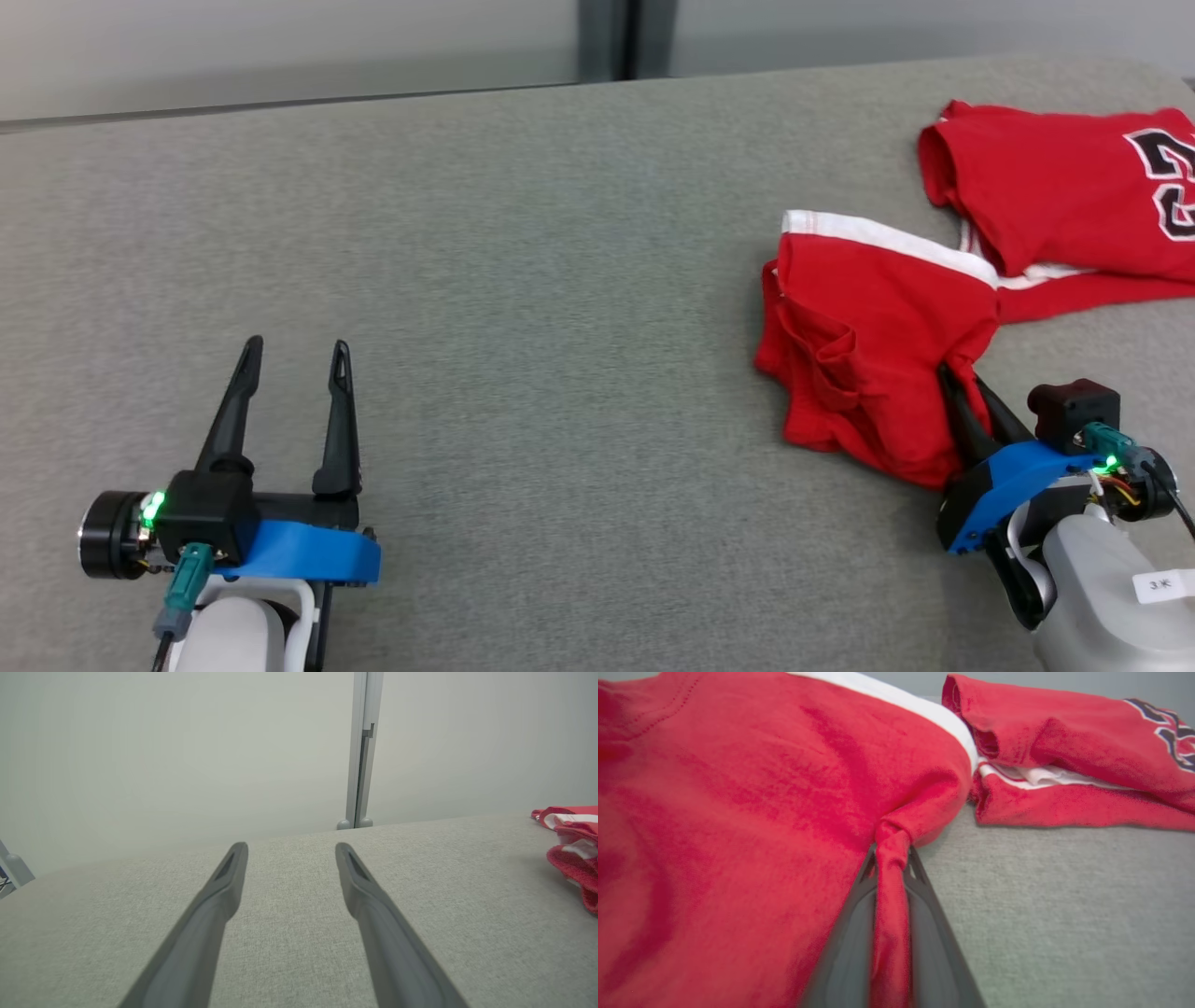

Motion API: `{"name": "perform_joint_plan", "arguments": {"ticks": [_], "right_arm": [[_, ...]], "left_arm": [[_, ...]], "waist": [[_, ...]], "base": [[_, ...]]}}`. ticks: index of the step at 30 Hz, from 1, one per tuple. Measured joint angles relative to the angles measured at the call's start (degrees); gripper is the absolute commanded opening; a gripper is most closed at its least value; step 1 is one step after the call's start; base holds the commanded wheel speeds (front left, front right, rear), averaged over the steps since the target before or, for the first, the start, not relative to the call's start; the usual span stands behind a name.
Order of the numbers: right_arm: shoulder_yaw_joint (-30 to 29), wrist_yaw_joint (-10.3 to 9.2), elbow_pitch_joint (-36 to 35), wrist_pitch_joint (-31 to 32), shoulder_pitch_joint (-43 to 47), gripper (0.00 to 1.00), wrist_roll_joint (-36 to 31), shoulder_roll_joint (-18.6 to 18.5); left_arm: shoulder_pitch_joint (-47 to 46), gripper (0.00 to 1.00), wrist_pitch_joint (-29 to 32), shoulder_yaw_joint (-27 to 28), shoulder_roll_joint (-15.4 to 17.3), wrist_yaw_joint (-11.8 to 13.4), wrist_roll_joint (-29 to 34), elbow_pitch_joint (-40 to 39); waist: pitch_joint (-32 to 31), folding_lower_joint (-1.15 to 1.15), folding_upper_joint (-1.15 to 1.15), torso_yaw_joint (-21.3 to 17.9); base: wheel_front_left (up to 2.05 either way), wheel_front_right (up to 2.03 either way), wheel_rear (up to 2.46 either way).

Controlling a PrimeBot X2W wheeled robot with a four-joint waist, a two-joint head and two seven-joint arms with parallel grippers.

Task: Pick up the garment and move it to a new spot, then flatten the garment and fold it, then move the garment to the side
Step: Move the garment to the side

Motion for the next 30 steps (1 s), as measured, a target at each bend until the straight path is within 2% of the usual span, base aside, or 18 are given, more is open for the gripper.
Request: {"name": "perform_joint_plan", "arguments": {"ticks": [7,14,18,22,30], "right_arm": [[0.4,0.01,-4.5,0.0,-0.9,0.00,-0.8,-1.1],[3.5,0.01,-7.1,0.8,-8.3,0.00,-2.8,-4.4],[4.7,0.01,-7.5,3.5,-13.6,0.00,-3.0,-8.1],[5.2,0.01,-7.5,6.3,-18.0,0.00,-2.8,-14.2],[5.3,0.01,-4.5,11.2,-25.9,0.00,1.8,-24.5]], "left_arm": [[-1.7,1.00,0.0,0.3,1.3,-0.2,0.1,-1.0],[-2.8,1.00,0.0,0.3,1.6,-0.4,0.2,-3.0],[-3.3,1.00,0.0,0.4,1.9,-0.5,0.1,-4.7],[-4.1,1.00,0.0,0.6,2.4,-0.6,0.1,-6.8],[-5.6,1.00,0.0,0.8,4.0,-0.7,0.5,-11.2]], "waist": [[2.9,0.00,0.00,-3.9],[4.7,0.00,0.00,-3.1],[6.4,0.00,0.00,-2.4],[8.8,0.00,0.00,-2.0],[14.2,0.01,0.00,-1.9]], "base": [[0.00,0.00,0.00],[0.00,0.00,0.00],[0.00,0.00,0.00],[0.00,0.00,0.00],[0.00,0.00,0.00]]}}
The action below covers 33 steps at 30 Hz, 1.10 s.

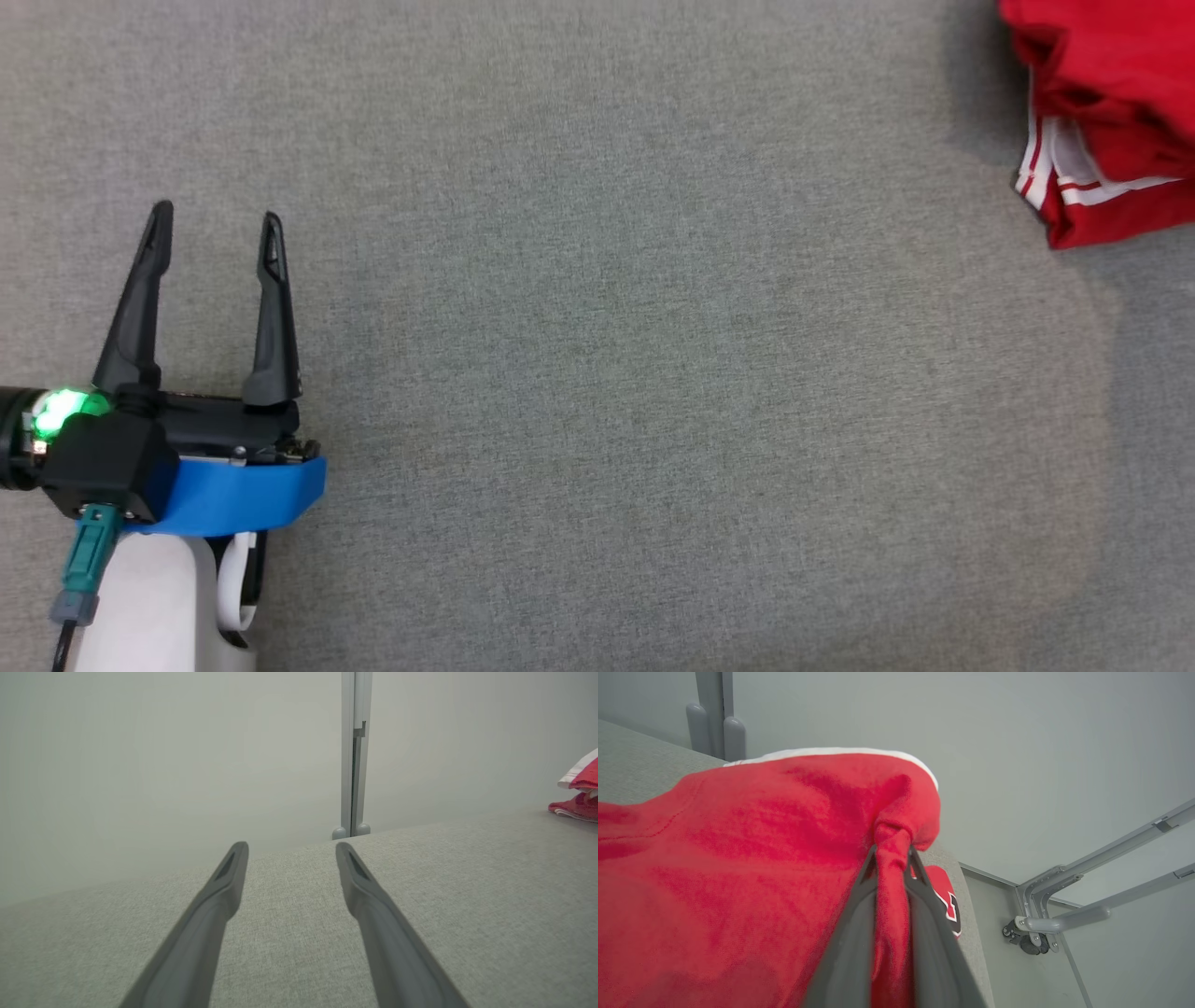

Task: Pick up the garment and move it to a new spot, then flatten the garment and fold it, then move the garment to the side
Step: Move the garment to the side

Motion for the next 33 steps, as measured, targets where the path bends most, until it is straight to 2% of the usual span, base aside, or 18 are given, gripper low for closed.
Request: {"name": "perform_joint_plan", "arguments": {"ticks": [7,17,18,19,27,33], "right_arm": [[1.4,0.00,4.5,1.5,-3.9,0.00,-1.5,-4.4],[0.0,0.01,10.0,2.6,-9.2,0.00,-6.6,-3.4],[-0.7,0.01,10.8,2.8,-9.8,0.42,-7.2,-3.1],[-1.4,0.00,11.5,3.2,-10.3,1.00,-7.7,-2.8],[-5.9,0.00,11.6,-0.8,-11.0,1.00,-12.9,0.5],[-7.4,0.00,6.8,-6.4,-8.4,1.00,-15.0,5.9]], "left_arm": [[-1.0,1.00,0.0,0.0,1.5,-0.1,0.1,-2.9],[-1.0,1.00,0.0,0.3,2.4,-0.1,0.1,-4.2],[-1.0,1.00,0.0,0.3,2.4,-0.1,0.1,-4.3],[-1.0,1.00,0.0,0.3,2.4,0.0,0.1,-4.3],[-0.8,1.00,0.0,0.3,1.7,0.4,-0.3,-2.9],[1.3,1.00,0.0,0.8,0.3,0.9,-1.2,-0.5]], "waist": [[3.3,0.00,0.00,0.1],[5.2,0.00,0.00,-0.1],[5.2,0.00,0.00,-0.2],[5.3,0.00,0.00,-0.2],[3.2,0.00,0.00,0.0],[-1.1,-0.01,0.00,0.7]], "base": [[0.00,0.00,0.00],[0.00,0.00,0.00],[0.00,0.00,0.00],[0.00,0.00,0.00],[0.00,0.00,0.00],[0.00,0.00,0.00]]}}
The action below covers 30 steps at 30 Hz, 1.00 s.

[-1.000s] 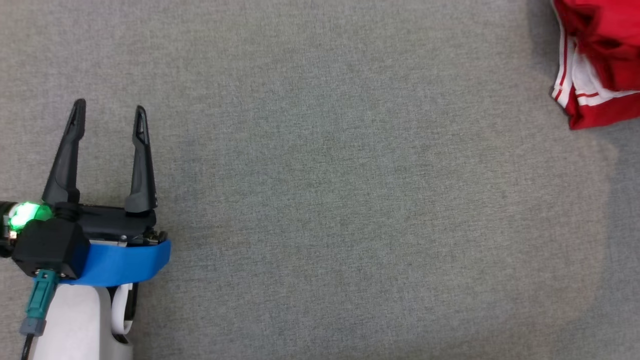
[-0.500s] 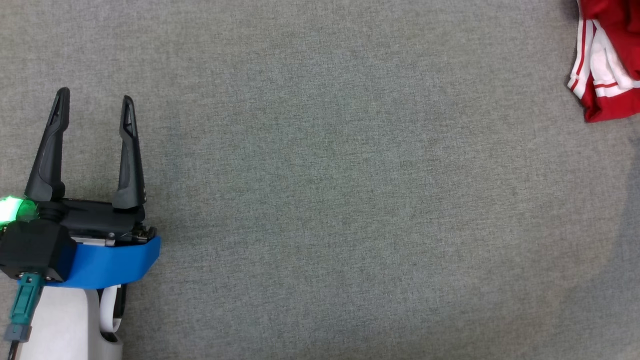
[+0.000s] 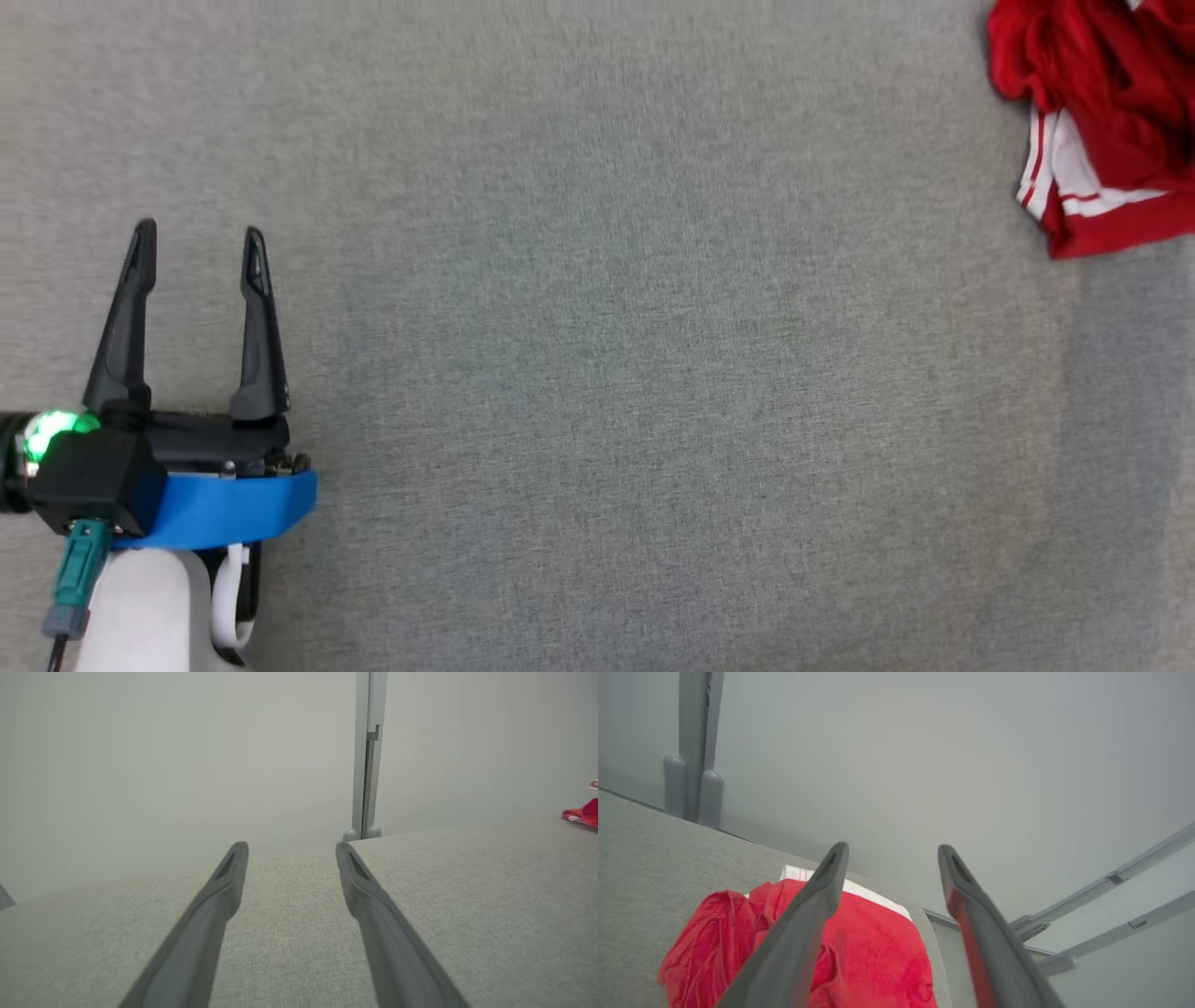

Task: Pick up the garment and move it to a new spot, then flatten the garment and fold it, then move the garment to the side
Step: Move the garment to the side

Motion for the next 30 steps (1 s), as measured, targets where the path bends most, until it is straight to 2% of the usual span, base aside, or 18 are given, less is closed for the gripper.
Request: {"name": "perform_joint_plan", "arguments": {"ticks": [5,14,21,30], "right_arm": [[1.6,0.00,-3.7,-3.0,4.1,1.00,1.7,3.9],[6.1,0.00,-8.1,-4.6,12.4,1.00,8.1,12.0],[7.0,0.00,-13.5,-4.9,21.5,1.00,10.7,14.9],[5.5,-0.01,-19.5,-4.9,32.8,1.00,12.6,17.0]], "left_arm": [[2.4,1.00,0.0,0.6,-1.0,0.4,-0.5,2.3],[8.0,1.00,0.0,2.2,-3.0,0.9,-0.9,6.2],[10.8,1.00,0.0,2.5,-3.8,0.9,-0.8,8.0],[12.8,1.00,0.0,2.6,-4.4,0.9,-0.7,10.0]], "waist": [[-4.6,0.00,0.00,1.1],[-14.2,-0.01,0.00,3.5],[-19.4,-0.01,0.00,4.6],[-23.5,-0.01,0.00,3.5]], "base": [[0.00,0.00,0.00],[0.00,0.00,0.00],[0.00,0.00,0.00],[0.00,0.00,0.00]]}}
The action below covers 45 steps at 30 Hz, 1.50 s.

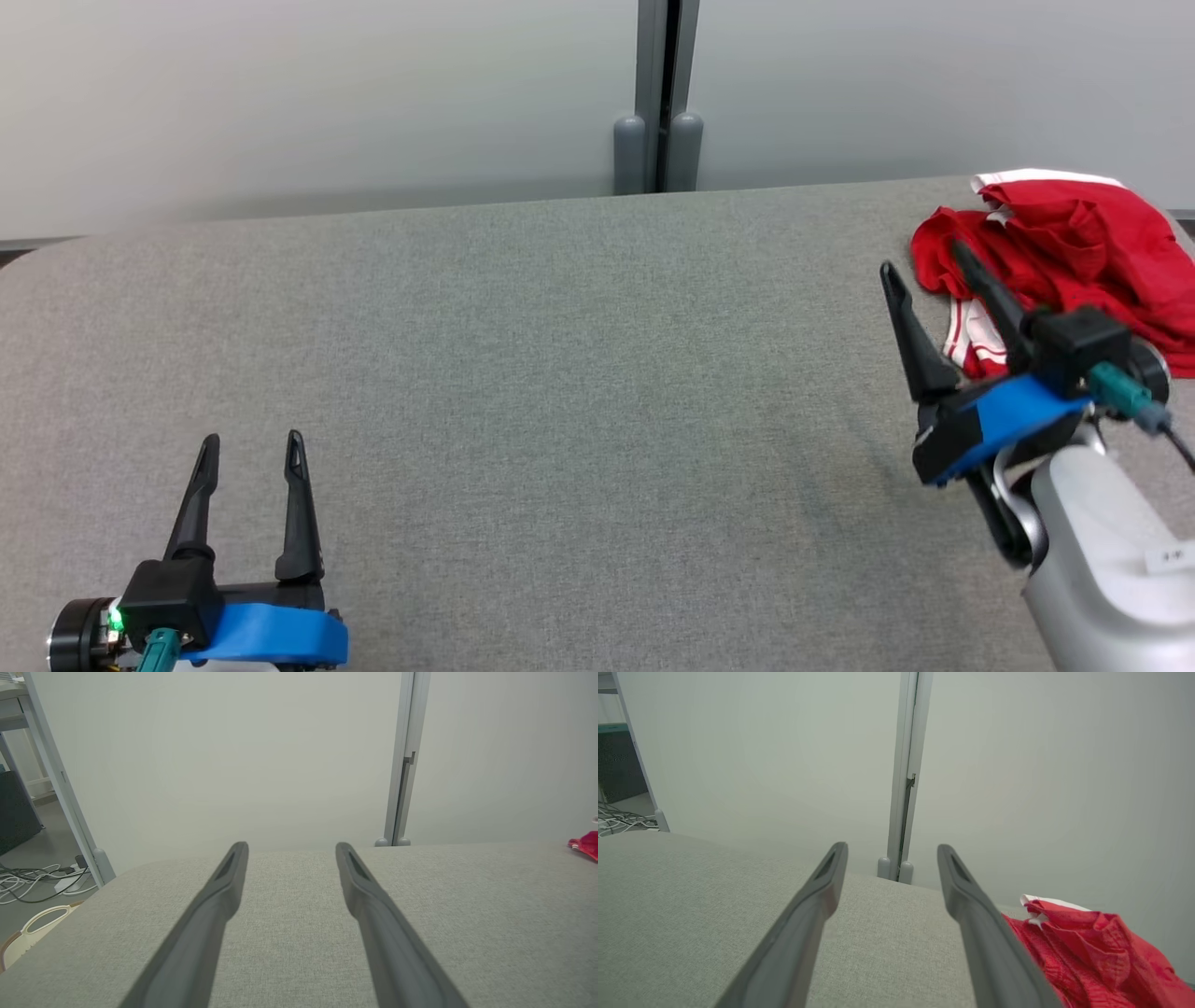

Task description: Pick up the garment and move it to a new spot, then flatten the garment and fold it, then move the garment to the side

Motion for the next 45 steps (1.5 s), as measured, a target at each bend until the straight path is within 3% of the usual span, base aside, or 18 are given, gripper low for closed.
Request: {"name": "perform_joint_plan", "arguments": {"ticks": [13,26,45], "right_arm": [[-7.4,0.00,-10.1,0.0,16.9,1.00,-1.4,5.4],[-11.0,0.00,-18.2,0.0,25.7,1.00,-5.2,11.0],[-12.9,0.00,-20.2,0.6,29.7,1.00,-5.6,12.2]], "left_arm": [[0.3,1.00,0.0,-1.1,-0.8,-0.3,0.0,2.5],[0.5,1.00,0.0,-1.3,-1.1,-0.5,0.0,3.1],[0.6,1.00,0.0,-1.4,-1.5,-0.9,-0.6,4.9]], "waist": [[-3.4,0.01,0.00,0.7],[-4.4,0.01,0.00,2.2],[-5.2,0.02,0.00,3.2]], "base": [[0.00,0.00,0.00],[0.00,0.00,0.00],[0.00,0.00,0.00]]}}
